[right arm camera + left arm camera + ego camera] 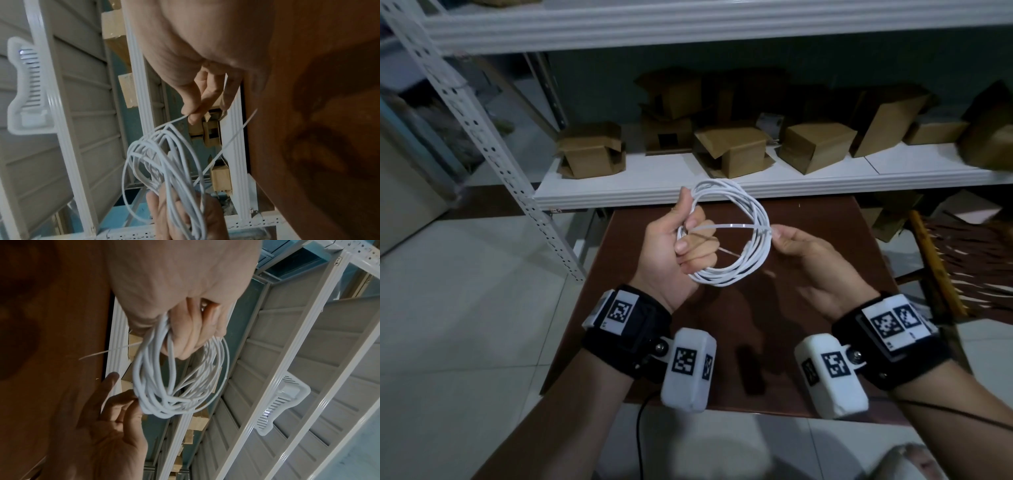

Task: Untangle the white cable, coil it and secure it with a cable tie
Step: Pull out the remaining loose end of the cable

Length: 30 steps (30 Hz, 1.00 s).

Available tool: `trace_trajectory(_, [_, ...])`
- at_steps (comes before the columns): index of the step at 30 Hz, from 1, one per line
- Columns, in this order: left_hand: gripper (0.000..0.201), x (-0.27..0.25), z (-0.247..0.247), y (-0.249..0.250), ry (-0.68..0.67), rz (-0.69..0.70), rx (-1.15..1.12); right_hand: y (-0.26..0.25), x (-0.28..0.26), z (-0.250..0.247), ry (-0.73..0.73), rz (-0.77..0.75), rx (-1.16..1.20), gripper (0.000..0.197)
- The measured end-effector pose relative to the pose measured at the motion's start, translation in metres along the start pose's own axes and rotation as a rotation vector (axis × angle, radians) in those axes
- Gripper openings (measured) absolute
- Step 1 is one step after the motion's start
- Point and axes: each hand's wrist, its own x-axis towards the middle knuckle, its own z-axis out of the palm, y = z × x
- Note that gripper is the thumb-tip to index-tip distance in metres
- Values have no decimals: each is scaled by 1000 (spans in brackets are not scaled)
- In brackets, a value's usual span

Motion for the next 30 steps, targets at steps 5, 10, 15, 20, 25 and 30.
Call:
trace_trajectory(5, [55, 1, -3, -1, -35, -1, -11, 2, 0, 7, -82, 143, 131, 29])
trace_trajectory(10, [58, 2, -2, -6, -22, -16, 1, 2, -5, 11, -131, 228, 210, 36])
trace_trajectory(15, [58, 1, 2, -9, -10, -33, 18, 6, -4, 12, -108, 248, 171, 34])
trace_trajectory(20, [54, 0, 2, -8, -27, -34, 29, 7, 2, 11, -21, 146, 117, 23])
trace_trajectory(25, [55, 0, 1, -7, -12, -38, 36, 11, 8, 4, 38, 54, 190, 22])
trace_trajectory(30, [55, 0, 2, -4, 190, 24, 97, 8, 8, 5, -60, -124, 282, 39])
